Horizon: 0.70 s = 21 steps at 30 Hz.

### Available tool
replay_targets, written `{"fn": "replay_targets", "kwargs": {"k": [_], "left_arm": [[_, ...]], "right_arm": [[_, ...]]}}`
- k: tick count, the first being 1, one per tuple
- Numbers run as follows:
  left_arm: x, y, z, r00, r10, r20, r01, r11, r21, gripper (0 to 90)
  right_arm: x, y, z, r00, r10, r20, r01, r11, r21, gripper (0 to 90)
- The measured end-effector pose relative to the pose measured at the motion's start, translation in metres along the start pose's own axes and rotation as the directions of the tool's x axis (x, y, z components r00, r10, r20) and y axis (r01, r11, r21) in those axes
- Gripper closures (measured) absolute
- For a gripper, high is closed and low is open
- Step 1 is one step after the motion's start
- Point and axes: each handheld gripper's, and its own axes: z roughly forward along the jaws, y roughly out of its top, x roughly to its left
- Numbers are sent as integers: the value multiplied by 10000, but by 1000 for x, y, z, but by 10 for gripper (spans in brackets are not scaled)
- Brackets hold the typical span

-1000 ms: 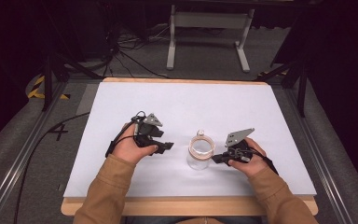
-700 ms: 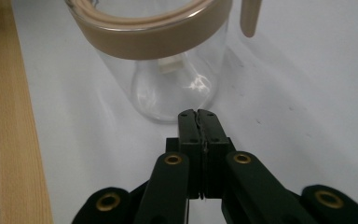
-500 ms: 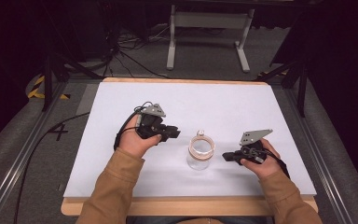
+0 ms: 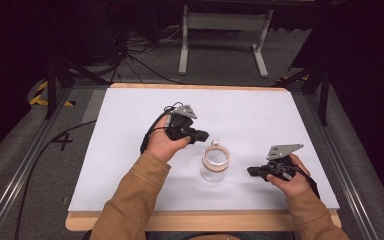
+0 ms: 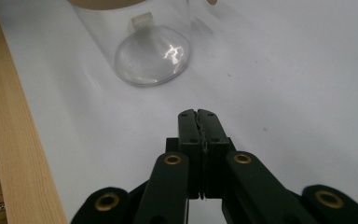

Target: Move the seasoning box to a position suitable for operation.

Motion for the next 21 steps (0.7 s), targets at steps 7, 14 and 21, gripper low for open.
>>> {"fn": "replay_targets", "kwargs": {"k": [7, 14, 21], "left_arm": [[7, 5, 14, 9989, 203, 422, -213, 9995, 230, 868], [7, 16, 28, 9986, 315, 433, -334, 9985, 437, 857], [9, 19, 34, 9992, 197, 335, -218, 9977, 637, 850]], "right_arm": [[0, -2, 1, 10000, 22, -40, -22, 10000, 30, 900], [1, -1, 5, 9999, -9, -151, 10, 10000, 79, 900], [1, -1, 4, 9998, -50, -187, 51, 10000, 45, 899]]}}
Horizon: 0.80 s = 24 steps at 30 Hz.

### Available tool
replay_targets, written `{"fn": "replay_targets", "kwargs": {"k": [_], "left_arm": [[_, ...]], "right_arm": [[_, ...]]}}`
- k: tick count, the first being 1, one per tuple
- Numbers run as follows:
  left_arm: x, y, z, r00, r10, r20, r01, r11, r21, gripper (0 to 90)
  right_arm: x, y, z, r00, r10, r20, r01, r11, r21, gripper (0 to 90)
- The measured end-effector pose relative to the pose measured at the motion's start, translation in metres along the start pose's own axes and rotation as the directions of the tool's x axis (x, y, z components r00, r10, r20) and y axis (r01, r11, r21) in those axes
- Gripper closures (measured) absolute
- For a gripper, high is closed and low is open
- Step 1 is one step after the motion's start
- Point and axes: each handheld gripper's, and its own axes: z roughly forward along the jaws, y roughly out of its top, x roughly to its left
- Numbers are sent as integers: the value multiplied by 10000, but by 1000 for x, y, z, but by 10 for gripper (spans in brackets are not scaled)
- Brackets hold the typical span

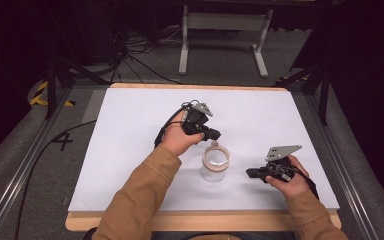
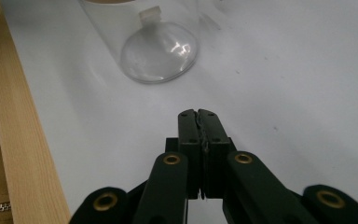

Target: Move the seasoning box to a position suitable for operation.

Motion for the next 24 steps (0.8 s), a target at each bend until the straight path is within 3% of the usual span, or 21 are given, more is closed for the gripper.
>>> {"fn": "replay_targets", "kwargs": {"k": [13, 24], "left_arm": [[4, -1, 2, 9996, -239, 133, 236, 9996, 162, 877], [4, 1, 2, 9993, -326, 167, 323, 9993, 214, 898]], "right_arm": [[9, 7, 1, 9995, -321, -67, 320, 9995, -79, 900], [38, 30, -1, 9922, -1142, -493, 1089, 9892, -977, 900]]}}
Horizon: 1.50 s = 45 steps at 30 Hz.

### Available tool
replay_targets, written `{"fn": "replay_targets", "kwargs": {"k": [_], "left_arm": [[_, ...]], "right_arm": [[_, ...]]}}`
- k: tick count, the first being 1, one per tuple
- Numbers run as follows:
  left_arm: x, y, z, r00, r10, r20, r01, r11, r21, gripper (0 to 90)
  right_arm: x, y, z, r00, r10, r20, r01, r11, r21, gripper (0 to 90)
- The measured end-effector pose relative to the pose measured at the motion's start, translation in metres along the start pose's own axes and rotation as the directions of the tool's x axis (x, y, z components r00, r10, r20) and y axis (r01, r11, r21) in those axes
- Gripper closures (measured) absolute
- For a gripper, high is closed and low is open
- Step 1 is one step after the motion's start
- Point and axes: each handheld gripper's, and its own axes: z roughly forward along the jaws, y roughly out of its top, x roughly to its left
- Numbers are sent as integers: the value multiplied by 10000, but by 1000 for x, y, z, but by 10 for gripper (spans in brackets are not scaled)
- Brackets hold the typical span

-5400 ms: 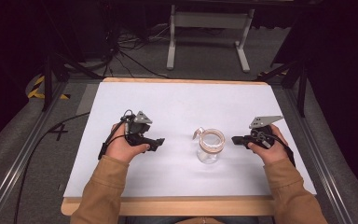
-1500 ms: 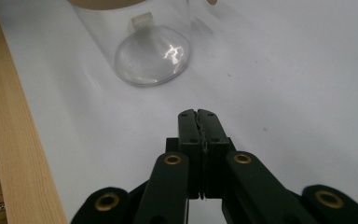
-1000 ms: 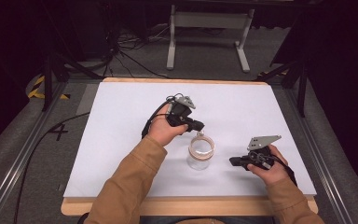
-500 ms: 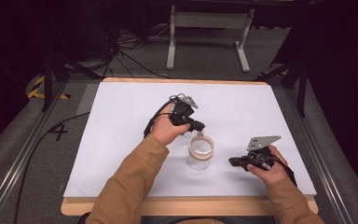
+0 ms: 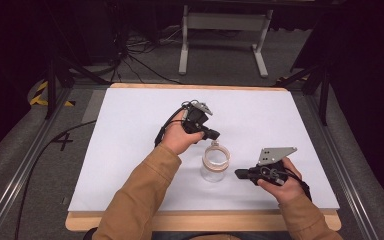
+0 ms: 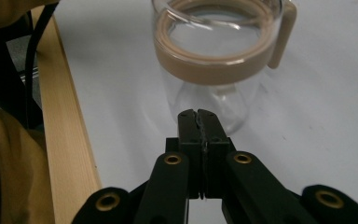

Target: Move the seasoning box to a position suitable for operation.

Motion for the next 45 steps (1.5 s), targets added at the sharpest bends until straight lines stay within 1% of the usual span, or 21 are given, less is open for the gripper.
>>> {"fn": "replay_targets", "kwargs": {"k": [4, 6, 7, 10, 12, 15, 21, 23, 26, 29, 33, 34, 36, 38, 39, 40, 41, 42, 43, 44, 45], "left_arm": [[0, 0, 0, 10000, 3, -7, -3, 10000, 50, 898], [0, 0, 0, 9999, 92, -53, -91, 9999, 103, 898], [0, 0, 1, 9998, 152, -84, -151, 9998, 118, 898], [1, 0, 1, 9998, 147, -101, -146, 9998, 116, 898], [1, 0, 1, 9999, 89, -85, -88, 9999, 110, 898], [1, 0, 1, 9999, 77, -79, -76, 9999, 123, 898], [2, 0, 1, 9999, 74, -87, -72, 9998, 165, 898], [1, 0, 1, 9999, 81, -110, -80, 9998, 163, 898], [1, 0, 1, 9999, 38, -96, -36, 9999, 152, 898], [1, 0, 0, 9999, 60, -96, -57, 9996, 279, 898], [1, 0, -2, 9997, 92, -235, -87, 9998, 198, 897], [0, 0, -4, 9997, 79, -242, -74, 9998, 189, 897], [-1, -2, -8, 9995, 55, -319, -56, 10000, -28, 896], [-2, -3, -15, 9993, 104, -369, -109, 9998, -142, 895], [-2, -3, -15, 9993, 104, -369, -109, 9998, -142, 895], [-5, -5, -23, 9988, 169, -461, -184, 9994, -310, 894], [-5, -5, -23, 9988, 169, -461, -184, 9994, -310, 893], [-9, -7, -32, 9981, 213, -581, -236, 9990, -388, 892], [-12, -8, -36, 9980, 135, -621, -162, 9989, -439, 890], [-13, -9, -40, 9973, 245, -692, -276, 9987, -437, 889], [-13, -9, -40, 9973, 245, -692, -276, 9987, -437, 886]], "right_arm": [[7, 7, 4, 9999, -102, -117, 99, 9997, -242, 900], [9, 9, 6, 9998, -83, -177, 78, 9996, -281, 900], [10, 10, 7, 9998, -104, -166, 98, 9995, -314, 900], [11, 12, 8, 9998, -96, -160, 88, 9989, -454, 900], [11, 13, 8, 9999, -52, -129, 45, 9985, -548, 900], [10, 16, 9, 9998, 221, -31, -223, 9948, -991, 900], [7, 17, 10, 9992, 371, 128, -353, 9920, -1210, 900], [7, 18, 10, 9990, 432, 135, -409, 9895, -1389, 900], [7, 19, 9, 9987, 487, 152, -459, 9881, -1465, 900], [6, 19, 10, 9987, 490, 163, -461, 9877, -1491, 900], [6, 19, 10, 9989, 454, 141, -428, 9879, -1493, 900], [6, 19, 10, 9989, 447, 140, -421, 9878, -1499, 900], [6, 20, 10, 9989, 448, 129, -424, 9877, -1508, 900], [5, 21, 10, 9990, 437, 127, -412, 9873, -1537, 900], [5, 21, 10, 9990, 437, 127, -412, 9873, -1537, 900], [5, 22, 9, 9992, 388, 114, -364, 9861, -1624, 900], [5, 22, 9, 9992, 388, 114, -364, 9861, -1624, 900], [4, 24, 8, 9995, 312, 103, -290, 9851, -1695, 900], [3, 24, 8, 9996, 254, 93, -234, 9849, -1715, 900], [3, 25, 7, 9998, 205, 87, -187, 9843, -1756, 900], [3, 25, 7, 9998, 205, 87, -187, 9843, -1756, 900]]}}
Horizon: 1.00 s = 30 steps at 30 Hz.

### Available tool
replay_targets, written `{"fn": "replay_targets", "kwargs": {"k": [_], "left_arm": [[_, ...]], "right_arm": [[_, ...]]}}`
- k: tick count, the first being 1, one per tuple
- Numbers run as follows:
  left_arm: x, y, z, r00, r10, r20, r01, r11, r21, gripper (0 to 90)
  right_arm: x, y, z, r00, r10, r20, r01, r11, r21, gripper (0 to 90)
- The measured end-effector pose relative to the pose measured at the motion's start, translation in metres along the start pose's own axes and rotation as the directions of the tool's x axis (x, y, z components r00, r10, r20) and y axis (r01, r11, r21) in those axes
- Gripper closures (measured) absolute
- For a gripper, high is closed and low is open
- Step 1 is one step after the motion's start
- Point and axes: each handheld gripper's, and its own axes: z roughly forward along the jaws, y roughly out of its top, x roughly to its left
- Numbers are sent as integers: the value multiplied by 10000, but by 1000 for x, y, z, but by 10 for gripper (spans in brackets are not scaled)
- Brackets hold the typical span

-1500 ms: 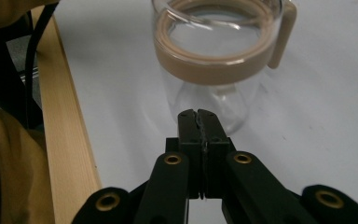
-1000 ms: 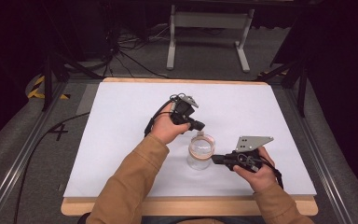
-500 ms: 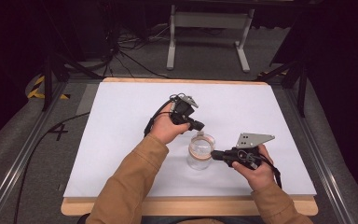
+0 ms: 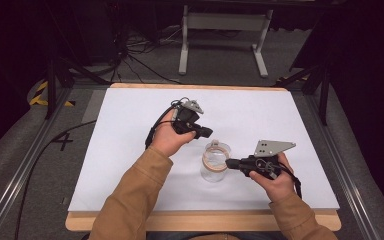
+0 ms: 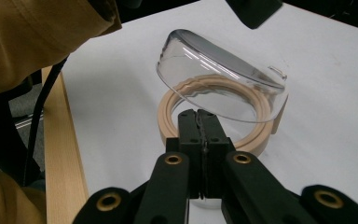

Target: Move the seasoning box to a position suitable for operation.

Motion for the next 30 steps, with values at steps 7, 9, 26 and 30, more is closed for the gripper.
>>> {"fn": "replay_targets", "kwargs": {"k": [7, 9, 26, 30], "left_arm": [[-13, -8, -26, 9997, -41, -234, 35, 9997, -256, 877], [-16, -12, -30, 9993, -98, -356, 87, 9995, -291, 874], [-34, -51, -59, 9943, -638, -851, 594, 9968, -533, 860], [-35, -56, -63, 9931, -661, -972, 617, 9969, -483, 853]], "right_arm": [[-5, 7, -2, 10000, -64, 8, 64, 9996, -293, 900], [-7, 9, -2, 10000, -74, -28, 73, 9994, -339, 900], [-25, 27, 1, 9997, -226, -87, 218, 9962, -843, 900], [-30, 29, 2, 9998, -172, -95, 163, 9954, -940, 900]]}}
